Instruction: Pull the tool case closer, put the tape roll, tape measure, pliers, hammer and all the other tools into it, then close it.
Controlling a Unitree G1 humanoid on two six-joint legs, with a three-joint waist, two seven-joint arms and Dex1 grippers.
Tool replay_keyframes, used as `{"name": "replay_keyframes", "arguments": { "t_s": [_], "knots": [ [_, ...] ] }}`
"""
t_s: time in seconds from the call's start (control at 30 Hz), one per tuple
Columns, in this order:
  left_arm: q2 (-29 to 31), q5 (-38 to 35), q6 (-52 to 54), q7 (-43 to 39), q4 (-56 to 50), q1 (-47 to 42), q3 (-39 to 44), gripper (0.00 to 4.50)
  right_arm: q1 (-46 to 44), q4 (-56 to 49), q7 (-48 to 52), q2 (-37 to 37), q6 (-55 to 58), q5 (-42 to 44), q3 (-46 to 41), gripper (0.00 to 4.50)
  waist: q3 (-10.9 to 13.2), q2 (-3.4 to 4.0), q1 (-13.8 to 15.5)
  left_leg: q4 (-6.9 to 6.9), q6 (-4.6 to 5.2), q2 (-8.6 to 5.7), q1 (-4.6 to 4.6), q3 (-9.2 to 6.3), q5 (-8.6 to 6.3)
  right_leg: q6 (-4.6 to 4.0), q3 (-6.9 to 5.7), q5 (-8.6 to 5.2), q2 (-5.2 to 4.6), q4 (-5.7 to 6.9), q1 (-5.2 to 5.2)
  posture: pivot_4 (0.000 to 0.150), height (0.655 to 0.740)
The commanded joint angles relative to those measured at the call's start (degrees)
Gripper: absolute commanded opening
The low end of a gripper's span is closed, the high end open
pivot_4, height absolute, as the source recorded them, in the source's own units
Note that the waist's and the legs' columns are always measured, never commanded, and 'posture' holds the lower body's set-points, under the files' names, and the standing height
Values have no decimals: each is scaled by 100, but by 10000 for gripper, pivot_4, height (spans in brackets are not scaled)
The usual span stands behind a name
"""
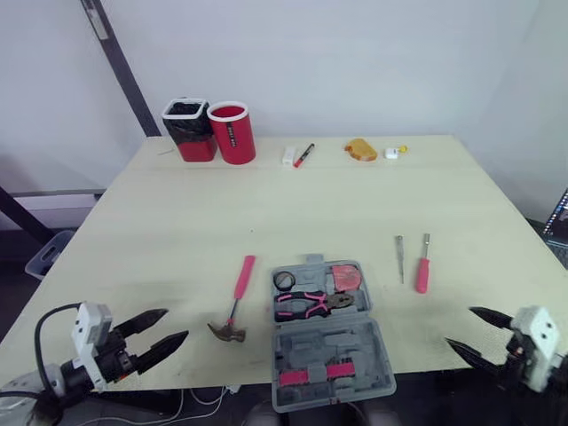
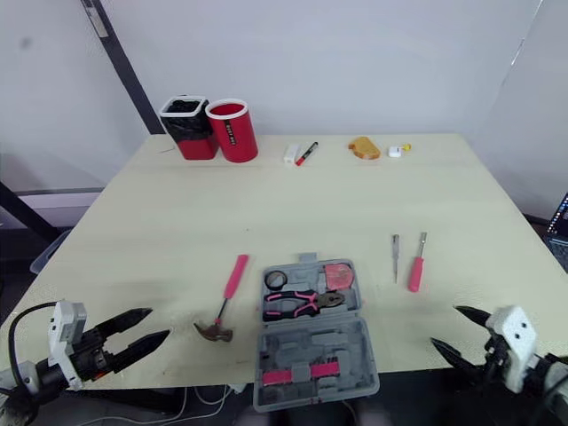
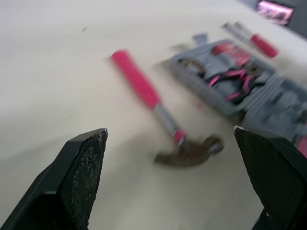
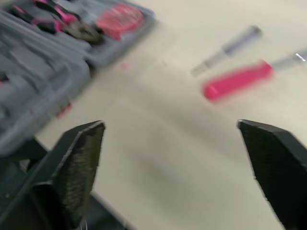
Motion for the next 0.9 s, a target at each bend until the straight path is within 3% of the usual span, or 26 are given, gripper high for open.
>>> {"name": "replay_keyframes", "arguments": {
  "t_s": [0.03,0.13,0.37,0.4,0.5,0.73,0.77,0.9],
  "knots": [
    [-27,76,-125,167,-237,1,50,45000,111,-141,-136,-1,-42,176,-471,44636,1,-2,-2,0,-1,0,0,4,0,0,-15,0,-16,0,-1,1500,7400],
    [32,228,-56,372,-519,-34,-100,45000,22,-426,-250,-38,105,154,-360,44636,7,-5,-3,0,-1,-1,-1,17,-1,0,-36,1,-47,0,-6,1500,7400],
    [522,636,-414,-485,-272,-738,-896,45000,-969,-1199,-575,-542,1253,-50,534,44636,22,6,6,-15,0,-8,-3,11,0,-25,-51,16,-30,1,-12,1500,7400],
    [584,695,-447,-589,-221,-846,-1014,42470,-1143,-1245,-517,-644,1437,-35,709,44909,22,5,6,-15,0,-10,-6,11,0,-26,-50,17,-27,2,-12,1500,7400],
    [781,687,-168,-808,-278,-1164,-1314,33079,-1693,-1156,-376,-962,1657,-385,1295,36329,24,0,6,-19,1,-16,-10,14,0,-27,-50,17,-24,0,-12,1500,7400],
    [823,1066,-107,-979,-487,-1785,-2189,1501,-2903,-787,244,-1317,1901,-897,2604,3534,37,-11,19,-20,1,-26,-21,37,0,-26,-57,16,-21,-9,-14,1500,7400],
    [771,1131,-15,-919,-530,-1888,-2353,99,-3132,-669,298,-1288,1915,-1043,2839,937,37,-14,20,-19,1,-26,-21,38,0,-26,-57,17,-21,-8,-15,1500,7400],
    [584,1455,311,-625,-655,-2276,-2927,99,-3927,-189,506,-1198,1903,-1683,3696,937,40,-19,15,-12,2,-27,-19,37,0,-25,-56,17,-17,-2,-11,1500,7400]
  ]
}}
